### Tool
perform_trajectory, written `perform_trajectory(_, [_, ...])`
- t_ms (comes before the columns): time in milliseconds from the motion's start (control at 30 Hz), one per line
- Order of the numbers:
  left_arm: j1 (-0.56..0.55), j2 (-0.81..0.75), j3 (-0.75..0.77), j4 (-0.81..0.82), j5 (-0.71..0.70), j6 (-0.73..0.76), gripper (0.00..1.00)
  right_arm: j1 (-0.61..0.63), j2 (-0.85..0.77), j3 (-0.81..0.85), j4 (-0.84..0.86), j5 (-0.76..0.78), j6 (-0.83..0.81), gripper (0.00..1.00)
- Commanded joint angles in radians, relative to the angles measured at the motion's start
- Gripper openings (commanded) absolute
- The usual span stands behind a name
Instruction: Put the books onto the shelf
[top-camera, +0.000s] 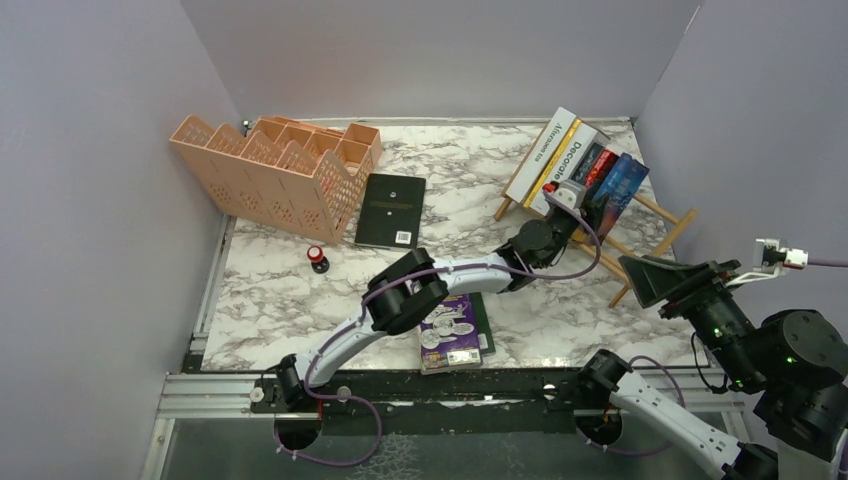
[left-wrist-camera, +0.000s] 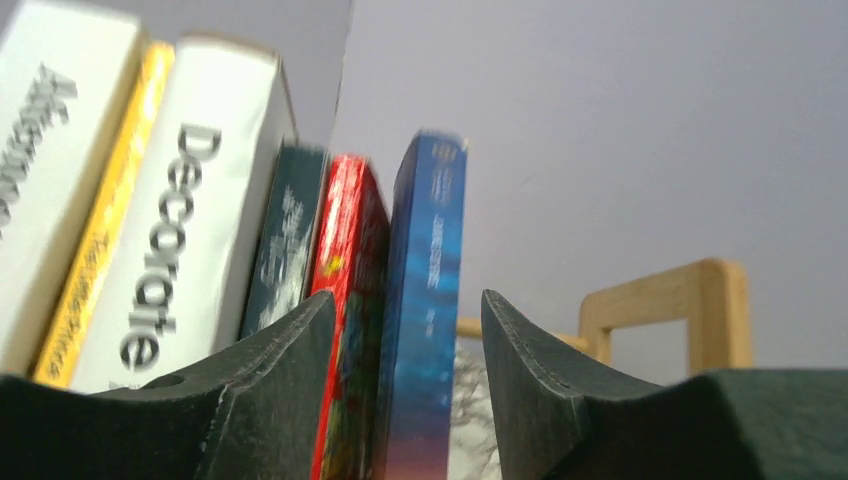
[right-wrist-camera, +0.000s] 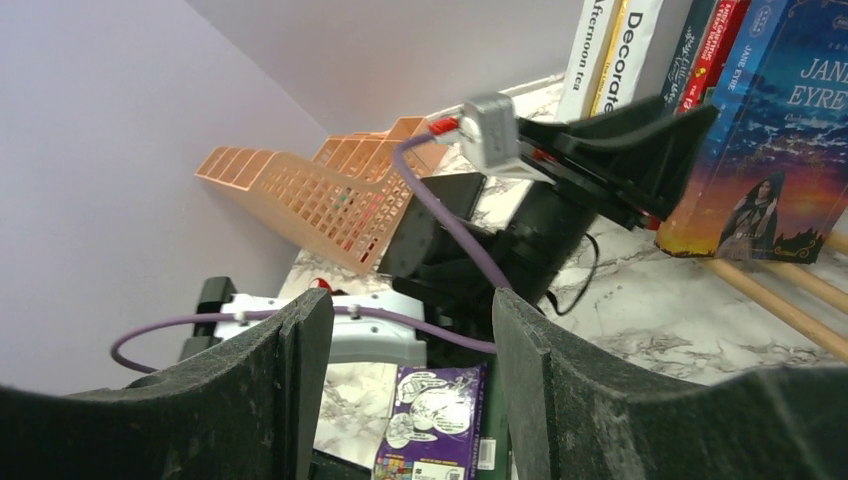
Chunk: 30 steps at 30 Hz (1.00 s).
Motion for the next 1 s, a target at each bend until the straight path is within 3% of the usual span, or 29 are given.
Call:
perform_trajectory(0, [0.004,-0.178,-0.055,0.022,0.086,0.004,0.57,0.002,0.021,-0.012,0.012,0.031,-0.009,0.64])
perform_trajectory(300, [0.006,-0.428,-0.306,-0.068,0.104,-0.020,0.60,0.002,0.050,-0.036,0.016,0.042,0.020,0.64])
perform_trajectory(500, [0.027,-0.654,-0.593,-0.218,0.036,-0.102,0.65,0.003,0.101,-0.082,0.016,0.041,0.058,0.64])
perform_trajectory(667, [0.088,-0.846,-0.809,-0.496,0.008,-0.239,0.72,0.002,0.165,-0.166,0.064,-0.014,0.081,0.64])
perform_trajectory(800, [0.149,-0.945,-0.849,-0.922,-0.096,-0.335,0.82,0.002,0.236,-0.267,0.156,-0.102,0.101,0.64])
perform_trajectory(867, [0.181,-0.983,-0.868,-1.105,-0.102,-0.370,0.95,0.003,0.290,-0.329,0.226,-0.158,0.106,0.64])
perform_trajectory(967, [0.195,-1.052,-0.961,-1.203,-0.065,-0.378,0.99,0.001,0.378,-0.427,0.326,-0.268,0.076,0.65])
